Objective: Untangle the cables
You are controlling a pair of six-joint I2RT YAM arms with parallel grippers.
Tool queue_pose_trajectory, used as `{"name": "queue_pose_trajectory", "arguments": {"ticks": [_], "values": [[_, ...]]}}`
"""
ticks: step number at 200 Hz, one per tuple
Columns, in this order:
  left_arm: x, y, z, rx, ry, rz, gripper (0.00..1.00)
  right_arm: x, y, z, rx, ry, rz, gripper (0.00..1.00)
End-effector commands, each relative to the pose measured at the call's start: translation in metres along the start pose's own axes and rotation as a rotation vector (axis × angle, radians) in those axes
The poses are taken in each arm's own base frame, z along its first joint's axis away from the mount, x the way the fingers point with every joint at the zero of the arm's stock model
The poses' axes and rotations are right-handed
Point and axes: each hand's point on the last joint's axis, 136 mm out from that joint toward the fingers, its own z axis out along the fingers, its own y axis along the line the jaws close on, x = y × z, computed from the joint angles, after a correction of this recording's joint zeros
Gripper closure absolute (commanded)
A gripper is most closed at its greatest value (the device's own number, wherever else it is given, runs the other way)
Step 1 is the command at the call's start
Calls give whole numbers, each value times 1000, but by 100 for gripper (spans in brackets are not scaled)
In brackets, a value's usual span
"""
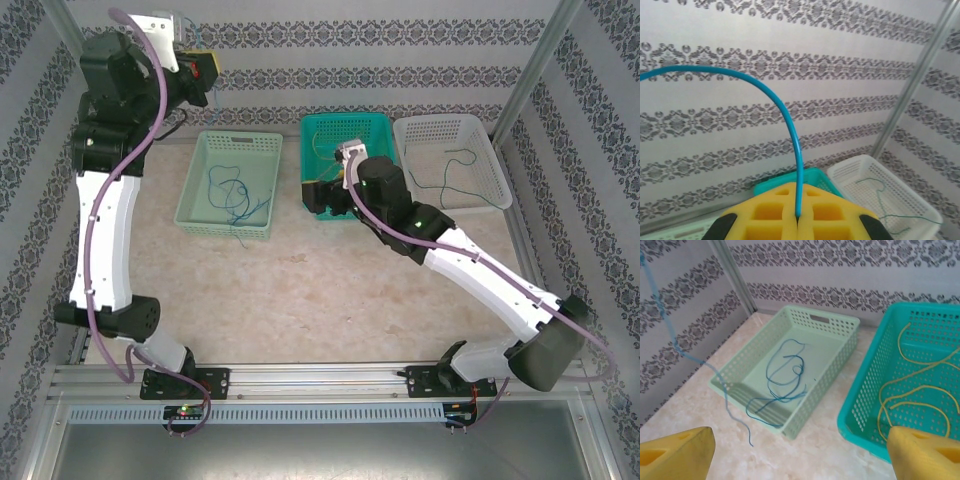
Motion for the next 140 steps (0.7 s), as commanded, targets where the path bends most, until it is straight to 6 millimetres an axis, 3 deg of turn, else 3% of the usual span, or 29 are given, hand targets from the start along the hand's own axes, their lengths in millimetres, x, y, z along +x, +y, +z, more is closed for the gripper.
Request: {"name": "queue_pose_trajectory", "arguments": {"ticks": [1, 32, 83, 140], "values": [[-14, 13, 3, -35, -38, 77, 100, 9, -16, -8, 50, -1, 32, 11], [-10, 35, 18, -82, -36, 105, 100, 29, -35, -15, 92, 19, 72, 11], [-35, 53, 19, -113, -111, 106, 100, 48, -57, -28, 152, 25, 118, 11], [-68, 60, 6, -143, -227, 100, 100, 54, -62, -25, 165, 37, 133, 11]]}}
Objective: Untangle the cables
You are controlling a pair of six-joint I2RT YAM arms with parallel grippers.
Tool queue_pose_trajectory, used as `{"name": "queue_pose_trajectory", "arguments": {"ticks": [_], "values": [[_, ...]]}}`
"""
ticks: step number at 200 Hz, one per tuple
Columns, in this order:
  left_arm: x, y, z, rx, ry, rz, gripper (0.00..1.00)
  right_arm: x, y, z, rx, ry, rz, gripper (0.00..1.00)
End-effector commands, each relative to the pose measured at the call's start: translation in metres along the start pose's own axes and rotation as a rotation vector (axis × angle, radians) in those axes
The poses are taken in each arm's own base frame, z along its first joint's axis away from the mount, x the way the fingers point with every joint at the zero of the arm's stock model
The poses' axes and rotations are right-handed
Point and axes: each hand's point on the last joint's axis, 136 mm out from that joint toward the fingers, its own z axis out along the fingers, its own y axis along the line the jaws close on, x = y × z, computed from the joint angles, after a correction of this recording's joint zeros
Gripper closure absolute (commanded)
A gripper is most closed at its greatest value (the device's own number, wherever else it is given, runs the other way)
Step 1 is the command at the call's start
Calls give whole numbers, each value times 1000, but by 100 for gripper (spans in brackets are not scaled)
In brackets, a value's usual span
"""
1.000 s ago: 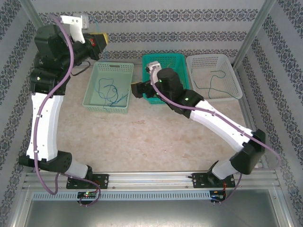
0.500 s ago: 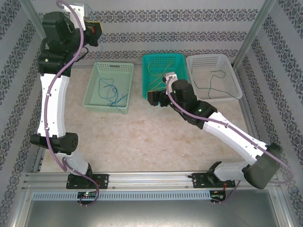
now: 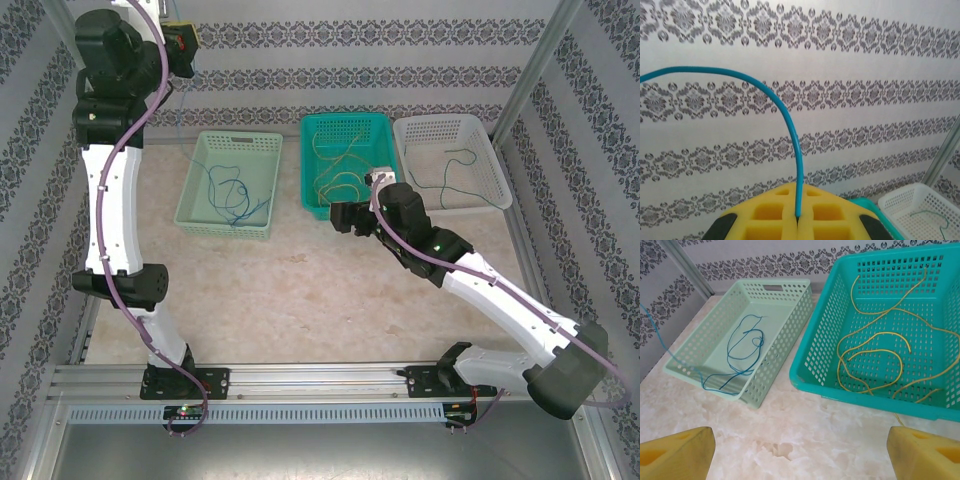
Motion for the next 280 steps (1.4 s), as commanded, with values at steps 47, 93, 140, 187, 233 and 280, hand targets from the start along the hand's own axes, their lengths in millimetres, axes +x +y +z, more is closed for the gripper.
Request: {"name": "queue_pose_trajectory", "arguments": {"ticks": [47, 93, 140, 187, 233, 280], "values": [[-29, 10, -4, -25, -117, 17, 100, 2, -9, 3, 32, -7, 29, 10], [69, 32, 43, -21, 144, -95, 100, 4, -15, -3, 50, -15, 39, 10], [189, 53, 60, -68, 408, -220, 100, 8, -24, -8, 76, -24, 58, 10], [297, 66, 52, -146, 685, -339, 95, 14, -27, 0, 80, 4, 67, 9], [403, 66, 40, -158, 920, -465, 81, 19, -26, 6, 78, 31, 59, 8], [433, 66, 28, -179, 1072, -496, 45, 26, -38, 4, 105, 39, 76, 7]]}}
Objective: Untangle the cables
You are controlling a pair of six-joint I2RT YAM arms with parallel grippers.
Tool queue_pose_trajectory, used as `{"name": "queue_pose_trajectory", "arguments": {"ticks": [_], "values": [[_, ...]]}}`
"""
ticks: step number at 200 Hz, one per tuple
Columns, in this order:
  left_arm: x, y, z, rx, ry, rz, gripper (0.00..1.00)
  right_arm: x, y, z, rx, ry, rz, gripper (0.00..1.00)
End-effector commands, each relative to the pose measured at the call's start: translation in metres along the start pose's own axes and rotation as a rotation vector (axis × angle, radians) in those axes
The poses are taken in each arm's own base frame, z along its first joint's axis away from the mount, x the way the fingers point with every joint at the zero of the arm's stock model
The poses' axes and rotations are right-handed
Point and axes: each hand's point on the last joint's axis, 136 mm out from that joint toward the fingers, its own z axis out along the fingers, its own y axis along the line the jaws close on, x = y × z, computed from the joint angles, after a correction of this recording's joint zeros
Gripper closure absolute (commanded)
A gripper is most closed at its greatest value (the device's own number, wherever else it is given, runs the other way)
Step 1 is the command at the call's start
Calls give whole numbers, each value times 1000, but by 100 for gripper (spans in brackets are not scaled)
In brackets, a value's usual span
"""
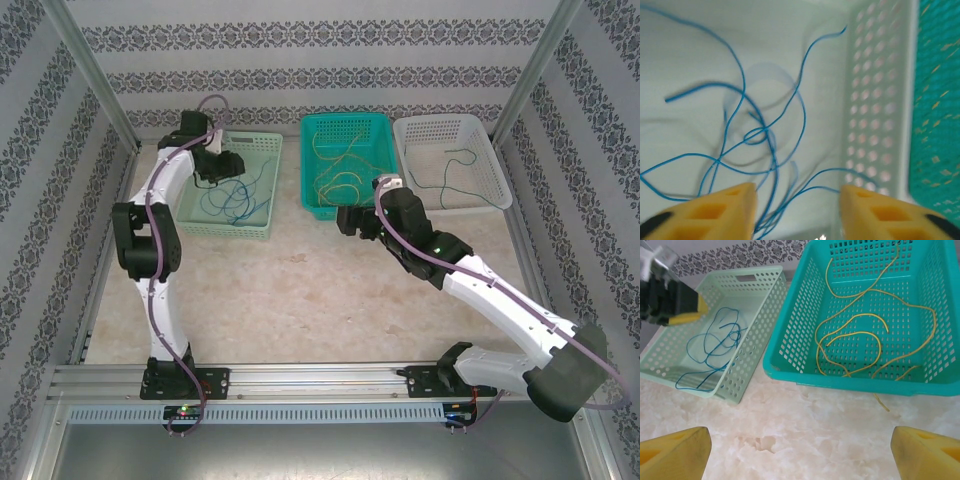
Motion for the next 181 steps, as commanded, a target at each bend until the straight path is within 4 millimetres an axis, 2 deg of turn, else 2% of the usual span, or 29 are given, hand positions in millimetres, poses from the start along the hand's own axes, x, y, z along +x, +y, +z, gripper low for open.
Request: {"name": "queue_pose_trajectory", "arguments": {"ticks": [1, 14, 33, 51, 56, 81, 106, 128, 144, 145, 154, 160, 181], "values": [[8, 4, -14, -25, 56, -26, 45, 8, -10, 0, 20, 12, 18, 7], [10, 10, -15, -64, 55, -33, 38, 9, -14, -1, 26, 11, 29, 7], [8, 13, -25, -100, 36, -42, 18, 9, -15, -4, 21, 10, 31, 7], [2, 9, -43, -111, -13, -39, 10, 10, -20, -7, 40, 16, 15, 6], [0, 8, -49, -116, -32, -37, 0, 10, -23, -8, 50, 15, 11, 6], [-7, 5, -86, -152, -180, 5, 0, 10, -42, -16, 114, -19, -71, 3], [3, 19, -114, -246, -332, 46, 0, 7, -89, -29, 299, -119, -259, 2], [31, 33, -118, -279, -412, 50, 0, 7, -138, -38, 439, -226, -360, 2], [52, 44, -119, -314, -481, 41, 0, 15, -168, -39, 437, -304, -303, 2], [53, 45, -118, -318, -483, 43, 0, 14, -175, -41, 458, -313, -289, 2], [61, 47, -122, -335, -531, 60, 0, 18, -195, -43, 463, -356, -216, 2], [66, 48, -124, -351, -561, 75, 0, 30, -210, -42, 472, -362, -169, 2], [78, 48, -130, -393, -654, 141, 0, 39, -230, -39, 480, -431, -119, 2]]}}
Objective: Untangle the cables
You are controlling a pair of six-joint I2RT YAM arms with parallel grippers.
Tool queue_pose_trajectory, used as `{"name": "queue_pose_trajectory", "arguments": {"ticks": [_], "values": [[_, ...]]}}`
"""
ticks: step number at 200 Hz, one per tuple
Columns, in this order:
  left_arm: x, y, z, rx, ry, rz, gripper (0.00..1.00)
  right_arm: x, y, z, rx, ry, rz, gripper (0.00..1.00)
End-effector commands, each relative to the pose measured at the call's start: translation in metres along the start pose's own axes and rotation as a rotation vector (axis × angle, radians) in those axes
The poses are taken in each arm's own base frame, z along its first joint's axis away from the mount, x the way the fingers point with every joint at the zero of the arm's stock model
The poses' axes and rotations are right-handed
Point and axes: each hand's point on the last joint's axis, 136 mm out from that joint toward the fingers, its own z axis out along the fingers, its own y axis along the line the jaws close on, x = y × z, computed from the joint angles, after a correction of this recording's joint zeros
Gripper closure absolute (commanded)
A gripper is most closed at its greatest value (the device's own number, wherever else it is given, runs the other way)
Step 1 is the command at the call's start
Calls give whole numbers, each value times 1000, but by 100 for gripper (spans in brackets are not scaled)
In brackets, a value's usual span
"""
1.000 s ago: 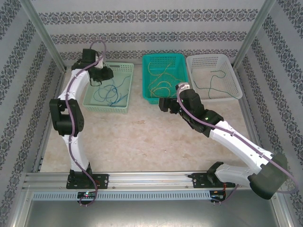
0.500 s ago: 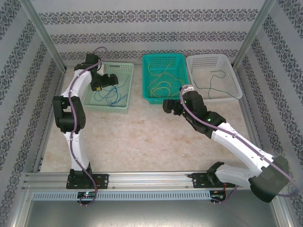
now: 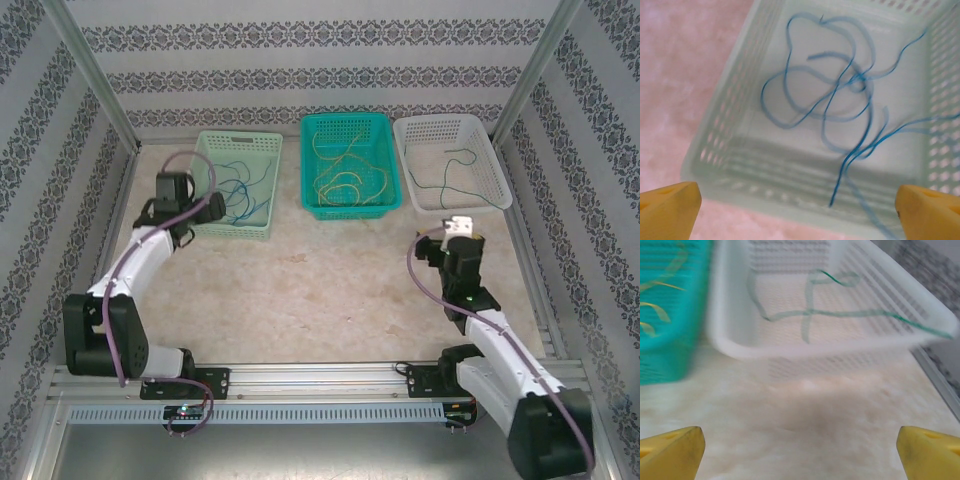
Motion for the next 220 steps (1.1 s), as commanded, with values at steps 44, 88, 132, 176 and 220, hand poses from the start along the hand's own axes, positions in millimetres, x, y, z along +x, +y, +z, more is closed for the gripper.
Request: {"name": "queue_pose_trajectory", "arguments": {"ticks": [44, 88, 132, 176, 220], "values": [[-5, -7, -3, -49, -313, 126, 0, -21, 24, 53, -118, -144, 28, 2], [15, -9, 3, -47, -360, 190, 0, -6, 31, 86, -112, -84, 4, 2], [29, -16, 31, -20, -361, 283, 0, -7, 40, 85, -139, -102, -26, 2], [40, -2, 49, 35, -367, 216, 0, -7, 38, 88, -153, -85, -7, 2], [39, 3, 53, 41, -373, 191, 1, -8, 38, 88, -156, -85, -7, 2]]}}
